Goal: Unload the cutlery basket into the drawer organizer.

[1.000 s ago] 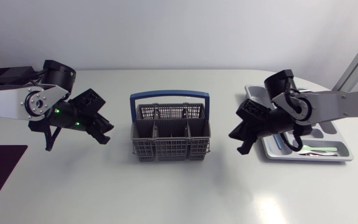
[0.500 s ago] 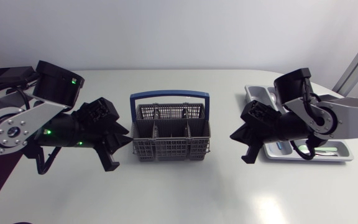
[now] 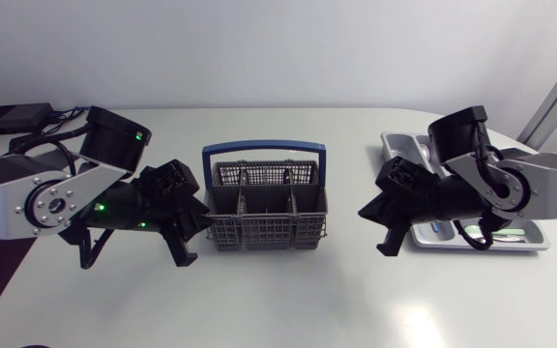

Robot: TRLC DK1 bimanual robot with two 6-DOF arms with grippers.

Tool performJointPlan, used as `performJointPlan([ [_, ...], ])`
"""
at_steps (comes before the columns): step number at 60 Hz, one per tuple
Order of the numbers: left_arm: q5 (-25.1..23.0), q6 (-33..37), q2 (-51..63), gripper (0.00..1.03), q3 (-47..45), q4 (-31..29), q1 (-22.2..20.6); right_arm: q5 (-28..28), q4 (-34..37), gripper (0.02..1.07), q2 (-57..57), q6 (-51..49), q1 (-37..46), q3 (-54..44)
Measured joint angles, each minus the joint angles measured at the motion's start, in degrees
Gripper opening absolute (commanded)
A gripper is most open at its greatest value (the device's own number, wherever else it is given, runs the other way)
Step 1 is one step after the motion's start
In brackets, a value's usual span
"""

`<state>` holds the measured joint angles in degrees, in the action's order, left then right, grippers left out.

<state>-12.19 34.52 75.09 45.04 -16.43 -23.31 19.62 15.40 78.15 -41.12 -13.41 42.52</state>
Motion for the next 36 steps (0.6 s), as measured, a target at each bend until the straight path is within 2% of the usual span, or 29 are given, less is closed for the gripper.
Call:
performJointPlan([
  [16, 0.07, 0.0, 0.39, 0.34, 0.0, 0.87, 0.44, -0.04, 1.33, 0.08, -1.86, -0.02, -0.44, -1.77],
  [26, 0.44, -0.02, -5.29, 0.35, -0.5, -2.49, 1.16, -0.22, 3.3, 0.08, -6.71, -0.02, -0.42, -2.67],
  [33, 0.66, -1.38, -14.01, 0.4, -1.73, -3.02, 1.51, -1.79, 4.09, 0.08, -12.11, 0.15, -0.24, -3.02],
  [36, 0.66, -2.16, -17.44, 0.47, -2.08, -3.02, 1.75, -2.29, 4.09, 0.08, -14.62, 0.68, 0.28, -3.06],
])
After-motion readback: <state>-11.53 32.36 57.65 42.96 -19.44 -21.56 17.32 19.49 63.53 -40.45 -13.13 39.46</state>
